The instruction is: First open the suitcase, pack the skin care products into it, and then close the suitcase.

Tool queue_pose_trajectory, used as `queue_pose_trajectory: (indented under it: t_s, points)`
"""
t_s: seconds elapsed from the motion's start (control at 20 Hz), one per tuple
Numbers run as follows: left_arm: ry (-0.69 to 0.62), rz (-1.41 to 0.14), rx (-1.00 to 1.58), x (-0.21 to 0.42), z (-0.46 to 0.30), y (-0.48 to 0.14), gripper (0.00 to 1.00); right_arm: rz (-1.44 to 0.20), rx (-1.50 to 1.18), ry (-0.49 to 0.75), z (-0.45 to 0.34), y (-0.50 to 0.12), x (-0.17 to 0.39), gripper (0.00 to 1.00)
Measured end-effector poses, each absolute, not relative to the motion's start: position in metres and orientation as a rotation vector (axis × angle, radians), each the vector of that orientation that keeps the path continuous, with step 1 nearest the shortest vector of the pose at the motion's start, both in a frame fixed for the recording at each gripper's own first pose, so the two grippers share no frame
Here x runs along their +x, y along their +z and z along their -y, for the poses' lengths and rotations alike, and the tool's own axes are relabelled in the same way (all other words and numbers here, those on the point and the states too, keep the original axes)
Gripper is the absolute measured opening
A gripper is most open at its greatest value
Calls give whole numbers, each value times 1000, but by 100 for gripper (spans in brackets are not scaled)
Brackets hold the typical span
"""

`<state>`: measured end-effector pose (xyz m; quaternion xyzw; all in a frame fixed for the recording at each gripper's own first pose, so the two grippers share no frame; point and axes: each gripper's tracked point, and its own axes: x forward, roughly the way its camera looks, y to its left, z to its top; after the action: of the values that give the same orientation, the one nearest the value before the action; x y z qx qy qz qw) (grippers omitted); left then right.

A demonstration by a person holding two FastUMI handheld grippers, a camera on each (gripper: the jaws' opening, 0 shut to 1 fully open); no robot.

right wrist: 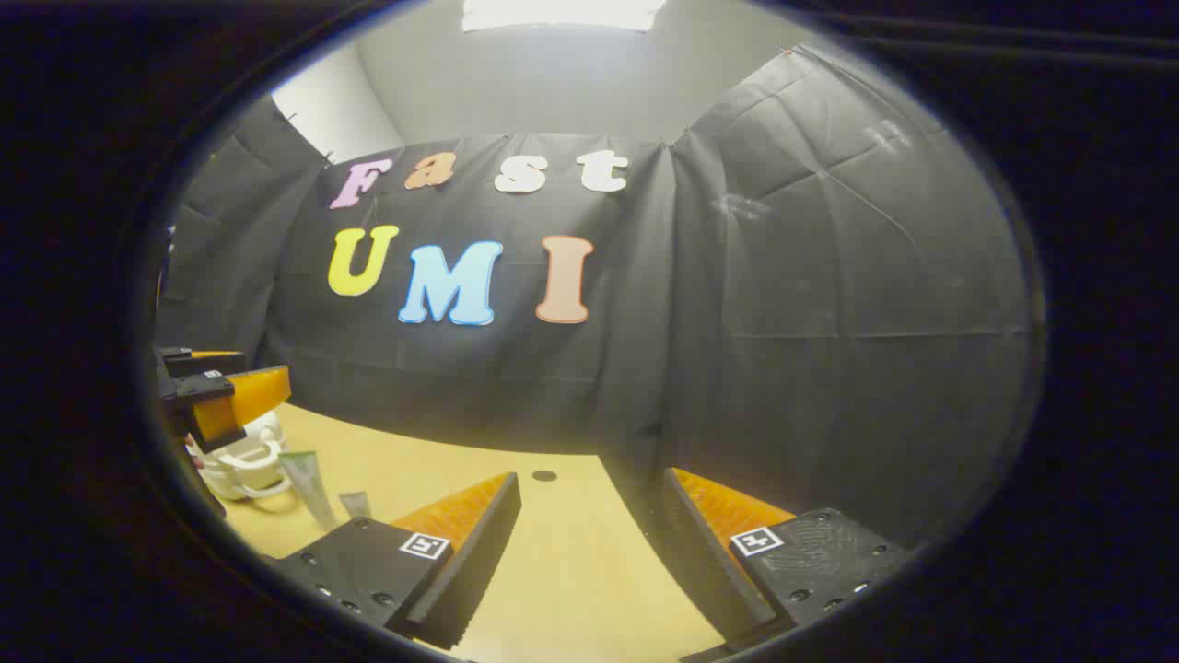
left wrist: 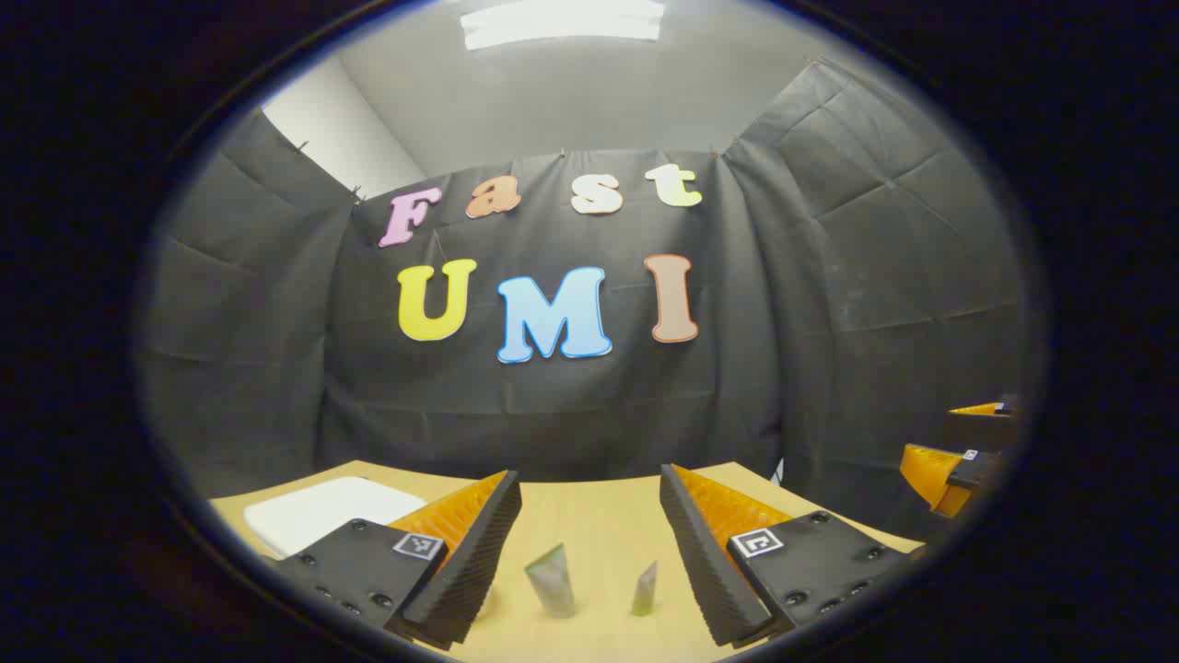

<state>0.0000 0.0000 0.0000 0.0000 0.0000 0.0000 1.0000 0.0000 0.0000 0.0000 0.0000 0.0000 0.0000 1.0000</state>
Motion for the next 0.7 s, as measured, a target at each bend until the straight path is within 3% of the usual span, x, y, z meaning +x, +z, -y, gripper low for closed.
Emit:
queue_pose_trajectory:
  t_s: [0.7]
  points:
    - [108,-79,-54,-15,-13,-10,95,9,-80,279,-74,40,-21,94]
